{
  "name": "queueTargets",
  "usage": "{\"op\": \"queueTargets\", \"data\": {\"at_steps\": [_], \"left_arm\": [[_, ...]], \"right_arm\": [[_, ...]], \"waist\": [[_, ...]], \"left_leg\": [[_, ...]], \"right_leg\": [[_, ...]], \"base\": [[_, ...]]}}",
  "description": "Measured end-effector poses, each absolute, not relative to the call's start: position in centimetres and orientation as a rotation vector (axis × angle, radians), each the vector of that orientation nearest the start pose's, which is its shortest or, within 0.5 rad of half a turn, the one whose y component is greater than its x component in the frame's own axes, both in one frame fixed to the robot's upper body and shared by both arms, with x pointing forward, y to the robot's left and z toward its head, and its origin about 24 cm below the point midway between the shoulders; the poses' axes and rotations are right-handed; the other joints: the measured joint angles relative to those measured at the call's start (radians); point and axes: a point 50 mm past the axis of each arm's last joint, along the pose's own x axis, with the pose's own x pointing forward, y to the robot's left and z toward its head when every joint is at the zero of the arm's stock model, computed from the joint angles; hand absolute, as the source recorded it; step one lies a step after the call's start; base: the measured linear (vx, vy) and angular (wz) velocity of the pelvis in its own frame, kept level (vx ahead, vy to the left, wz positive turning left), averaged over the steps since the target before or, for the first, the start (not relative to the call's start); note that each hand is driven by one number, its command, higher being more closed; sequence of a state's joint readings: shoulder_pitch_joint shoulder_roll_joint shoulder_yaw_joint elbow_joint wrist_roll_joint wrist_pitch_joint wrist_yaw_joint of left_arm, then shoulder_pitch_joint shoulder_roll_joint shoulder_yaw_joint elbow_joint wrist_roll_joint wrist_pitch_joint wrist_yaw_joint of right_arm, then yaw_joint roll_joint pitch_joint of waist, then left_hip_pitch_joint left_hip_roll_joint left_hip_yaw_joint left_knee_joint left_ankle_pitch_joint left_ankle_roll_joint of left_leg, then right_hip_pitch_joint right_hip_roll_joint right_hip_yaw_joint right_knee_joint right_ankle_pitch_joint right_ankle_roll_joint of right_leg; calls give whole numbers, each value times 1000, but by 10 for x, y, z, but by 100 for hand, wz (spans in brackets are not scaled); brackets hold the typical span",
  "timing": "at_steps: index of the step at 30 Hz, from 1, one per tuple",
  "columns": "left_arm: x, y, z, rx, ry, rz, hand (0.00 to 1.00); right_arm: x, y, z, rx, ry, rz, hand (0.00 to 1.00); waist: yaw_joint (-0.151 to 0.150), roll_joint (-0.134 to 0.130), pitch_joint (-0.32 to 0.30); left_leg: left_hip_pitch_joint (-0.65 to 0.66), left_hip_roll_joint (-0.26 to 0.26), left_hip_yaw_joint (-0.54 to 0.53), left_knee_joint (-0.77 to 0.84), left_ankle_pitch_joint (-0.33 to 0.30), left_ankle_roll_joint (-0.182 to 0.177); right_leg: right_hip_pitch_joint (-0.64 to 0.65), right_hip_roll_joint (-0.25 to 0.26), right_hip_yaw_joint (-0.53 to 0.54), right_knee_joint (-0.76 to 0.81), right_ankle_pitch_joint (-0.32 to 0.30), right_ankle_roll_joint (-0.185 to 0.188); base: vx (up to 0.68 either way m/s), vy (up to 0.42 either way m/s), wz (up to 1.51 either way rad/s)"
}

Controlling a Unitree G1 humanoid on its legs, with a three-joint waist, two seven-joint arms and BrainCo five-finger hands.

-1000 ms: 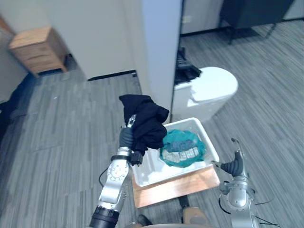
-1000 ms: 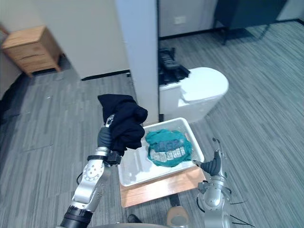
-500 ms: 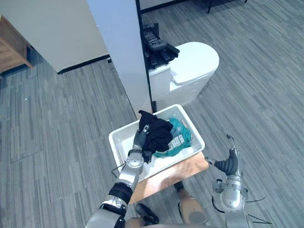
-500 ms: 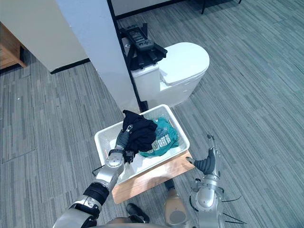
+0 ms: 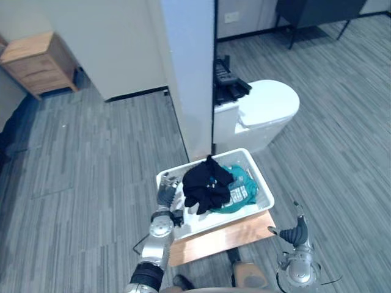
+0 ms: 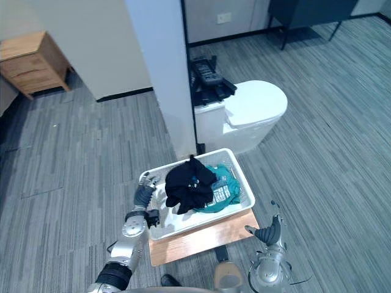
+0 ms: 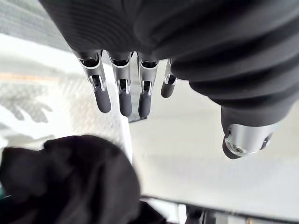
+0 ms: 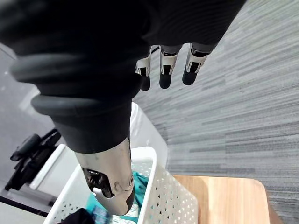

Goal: Tidy the bed and pick cloth on bed and put in laundry

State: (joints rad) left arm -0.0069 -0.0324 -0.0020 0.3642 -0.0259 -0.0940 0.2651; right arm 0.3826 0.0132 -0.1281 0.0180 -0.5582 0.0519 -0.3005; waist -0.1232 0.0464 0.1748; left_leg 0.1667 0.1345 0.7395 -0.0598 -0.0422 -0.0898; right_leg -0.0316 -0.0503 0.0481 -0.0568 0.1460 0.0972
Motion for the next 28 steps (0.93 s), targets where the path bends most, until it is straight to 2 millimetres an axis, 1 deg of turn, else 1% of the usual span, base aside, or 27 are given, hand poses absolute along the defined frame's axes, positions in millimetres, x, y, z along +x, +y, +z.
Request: {"op": "queueTargets", "data": {"at_steps": [2, 3, 4, 5, 6, 7, 8, 9, 10, 11, 13, 14, 15, 16, 17, 18, 19, 20, 22, 23, 24, 25, 27, 28], "left_arm": [[220, 170, -42, 14, 309, 318, 0], [207, 183, -50, 48, 348, 357, 0], [193, 195, -57, 74, 388, 399, 0], [187, 200, -60, 80, 406, 419, 0], [176, 210, -66, 82, 442, 461, 0], [167, 215, -74, 83, 487, 489, 0], [162, 218, -78, 82, 513, 508, 0], [153, 220, -86, 72, 558, 533, 0], [142, 220, -96, 56, 616, 562, 0], [133, 219, -102, 50, 655, 579, 0], [104, 219, -120, 1, 779, 638, 0], [85, 221, -130, -52, 848, 701, 0], [75, 223, -134, -83, 879, 740, 0], [53, 226, -140, -135, 941, 818, 0], [34, 228, -146, -184, 995, 888, 0], [25, 227, -149, -203, 1025, 914, 0], [8, 225, -154, -235, 1089, 959, 0], [-6, 221, -158, -270, 1142, 987, 0], [-19, 218, -161, -306, 1188, 1017, 0], [-22, 217, -161, -314, 1197, 1022, 0], [-24, 217, -161, -329, 1202, 1027, 0], [-25, 217, -162, -335, 1204, 1031, 0], [-27, 217, -162, -331, 1217, 1026, 0], [-25, 214, -163, -333, 1227, 1009, 0]], "right_arm": [[148, -213, -35, -614, 420, -412, 0], [148, -212, -35, -604, 423, -404, 0], [148, -210, -37, -589, 429, -403, 0], [148, -209, -38, -583, 436, -402, 0], [146, -209, -43, -570, 462, -393, 0], [146, -210, -46, -552, 476, -392, 0], [145, -210, -48, -550, 486, -388, 0], [144, -211, -52, -544, 506, -387, 0], [140, -215, -58, -530, 538, -397, 0], [139, -216, -60, -518, 550, -401, 0], [135, -215, -71, -493, 602, -396, 0], [130, -213, -79, -468, 644, -394, 0], [126, -213, -84, -454, 669, -393, 0], [119, -212, -93, -436, 724, -391, 0], [107, -213, -104, -408, 791, -405, 0], [100, -215, -109, -394, 828, -416, 0], [89, -219, -117, -366, 898, -446, 0], [78, -221, -125, -339, 957, -470, 0], [65, -220, -135, -307, 1038, -480, 0], [61, -220, -138, -290, 1063, -490, 0], [54, -216, -143, -254, 1104, -492, 0], [49, -216, -146, -230, 1131, -508, 0], [48, -216, -149, -194, 1148, -521, 0], [51, -214, -150, -175, 1150, -512, 0]], "waist": [[4, -1, -31], [7, -3, -43], [24, -5, -55], [30, -10, -61], [49, -16, -65], [61, -19, -67], [63, -21, -69], [75, -23, -72], [86, -25, -70], [86, -25, -70], [87, -33, -74], [95, -41, -78], [98, -39, -80], [101, -45, -90], [109, -42, -96], [111, -43, -102], [114, -45, -107], [115, -41, -110], [117, -50, -122], [119, -41, -117], [131, -55, -123], [141, -39, -129], [143, -46, -138], [142, -42, -139]], "left_leg": [[14, 6, -1, 10, 0, 0], [28, 10, -1, 18, -2, -1], [32, 23, 0, 44, -17, -6], [32, 30, 0, 60, -25, -9], [28, 43, -9, 100, -44, -9], [16, 53, -37, 141, -63, -3], [7, 52, -61, 164, -70, 5], [-23, 49, -141, 201, -77, 16], [-34, 40, -215, 209, -78, 17], [-33, 37, -225, 203, -81, 19], [-22, 29, -228, 168, -84, 18], [-13, 23, -226, 155, -84, 18], [-10, 20, -225, 150, -84, 18], [-1, 14, -226, 136, -88, 12], [6, 5, -227, 116, -87, 10], [8, 1, -227, 107, -86, 9], [16, -5, -228, 88, -83, 5], [24, -13, -231, 69, -78, 0], [30, -17, -238, 48, -64, -1], [35, -18, -241, 39, -60, -1], [49, -19, -245, 22, -52, -4], [55, -20, -245, 12, -48, -10], [61, -21, -251, -2, -37, -6], [70, -23, -256, -8, -36, -5]], "right_leg": [[19, 4, -4, 2, -12, -5], [34, 7, -4, 2, -20, -7], [44, 12, -2, 2, -23, -10], [47, 15, 4, 2, -25, -12], [56, 19, 6, 2, -29, -18], [65, 18, 4, 3, -35, -22], [64, 16, 0, 5, -37, -24], [60, 11, -7, 12, -39, -27], [59, 4, -20, 16, -40, -28], [61, 1, -25, 17, -41, -27], [72, -8, -49, 12, -40, -26], [83, -15, -49, 1, -41, -28], [85, -17, -51, -3, -43, -30], [90, -22, -62, -6, -46, -26], [97, -27, -78, -13, -47, -26], [97, -30, -83, -15, -47, -26], [101, -37, -98, -15, -47, -26], [104, -41, -107, -15, -49, -28], [107, -44, -120, -15, -52, -30], [111, -43, -124, -15, -54, -31], [118, -42, -131, -13, -63, -27], [119, -40, -131, -13, -65, -29], [122, -39, -138, -12, -67, -26], [130, -39, -143, -13, -67, -23]], "base": [[2, -10, 2], [0, -32, -2], [-5, -38, -8], [-23, -59, -13], [-39, -74, 0], [-47, -74, 15], [-60, -64, 29], [-65, -42, 21], [-71, -30, 18], [-79, 3, 26], [-85, 31, 28], [-88, 39, 5], [-93, 38, -1], [-62, 24, 8], [-37, 14, 11], [8, 15, 16], [-6, 19, 20], [1, 18, 22], [14, 2, 17], [35, -10, 16], [32, -14, 8], [39, -16, 7], [58, -14, 7], [50, -10, 8]]}}
